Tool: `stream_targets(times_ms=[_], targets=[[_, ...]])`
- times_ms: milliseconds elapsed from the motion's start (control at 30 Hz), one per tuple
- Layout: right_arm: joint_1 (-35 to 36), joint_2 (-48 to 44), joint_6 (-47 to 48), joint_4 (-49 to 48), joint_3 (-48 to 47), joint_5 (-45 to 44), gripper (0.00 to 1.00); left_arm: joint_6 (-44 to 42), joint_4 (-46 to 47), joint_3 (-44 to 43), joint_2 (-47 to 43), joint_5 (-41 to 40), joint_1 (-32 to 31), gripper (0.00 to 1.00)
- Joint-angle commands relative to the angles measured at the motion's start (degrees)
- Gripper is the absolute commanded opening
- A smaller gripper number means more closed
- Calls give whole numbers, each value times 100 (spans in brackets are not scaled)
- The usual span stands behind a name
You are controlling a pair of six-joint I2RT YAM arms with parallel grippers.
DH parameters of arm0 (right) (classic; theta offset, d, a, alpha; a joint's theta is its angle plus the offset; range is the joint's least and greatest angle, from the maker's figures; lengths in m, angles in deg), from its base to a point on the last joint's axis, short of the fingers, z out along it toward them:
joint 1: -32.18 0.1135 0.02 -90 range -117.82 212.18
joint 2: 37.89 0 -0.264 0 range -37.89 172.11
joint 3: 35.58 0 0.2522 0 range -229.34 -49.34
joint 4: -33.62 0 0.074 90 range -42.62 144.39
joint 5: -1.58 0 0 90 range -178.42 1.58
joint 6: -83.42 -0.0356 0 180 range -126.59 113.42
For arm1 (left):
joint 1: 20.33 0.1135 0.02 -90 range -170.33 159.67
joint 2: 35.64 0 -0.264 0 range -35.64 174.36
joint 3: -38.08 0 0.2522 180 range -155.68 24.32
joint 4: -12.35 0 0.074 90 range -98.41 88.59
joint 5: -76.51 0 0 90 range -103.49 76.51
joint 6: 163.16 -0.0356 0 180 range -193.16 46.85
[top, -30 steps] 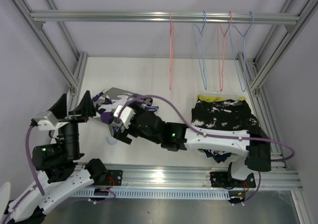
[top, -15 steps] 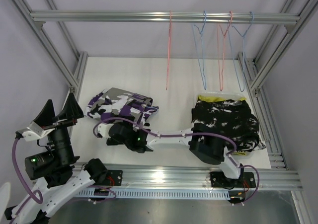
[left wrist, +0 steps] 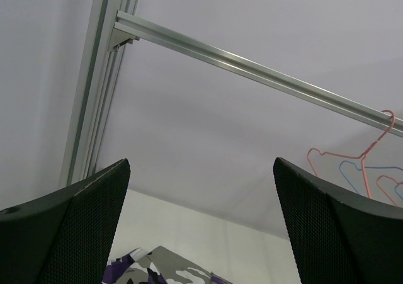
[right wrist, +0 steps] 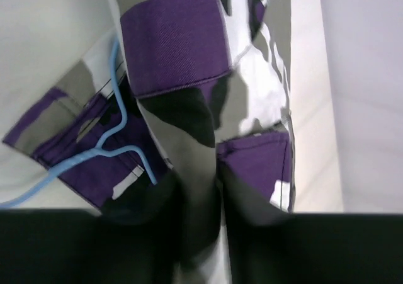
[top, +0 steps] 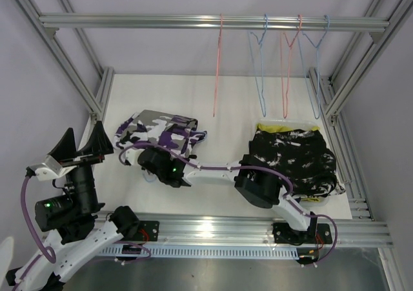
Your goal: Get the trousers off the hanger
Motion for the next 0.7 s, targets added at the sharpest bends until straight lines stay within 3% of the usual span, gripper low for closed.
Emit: stream_targets(times_ms=[0, 67, 100, 667], targets=[[-61, -123, -21, 130, -327, -181, 24, 139, -80, -134, 102, 158, 65, 100], [-44, -316, -153, 288, -362, -67, 3, 139, -89, -143, 93, 167, 65, 99], [-35, -378, -197, 332, -371, -15, 0, 148, -97, -143, 93, 167, 65, 100], [-887, -2320, -3070, 3082, -2102, 1348, 0, 227, -203, -169, 137, 202, 65, 99]])
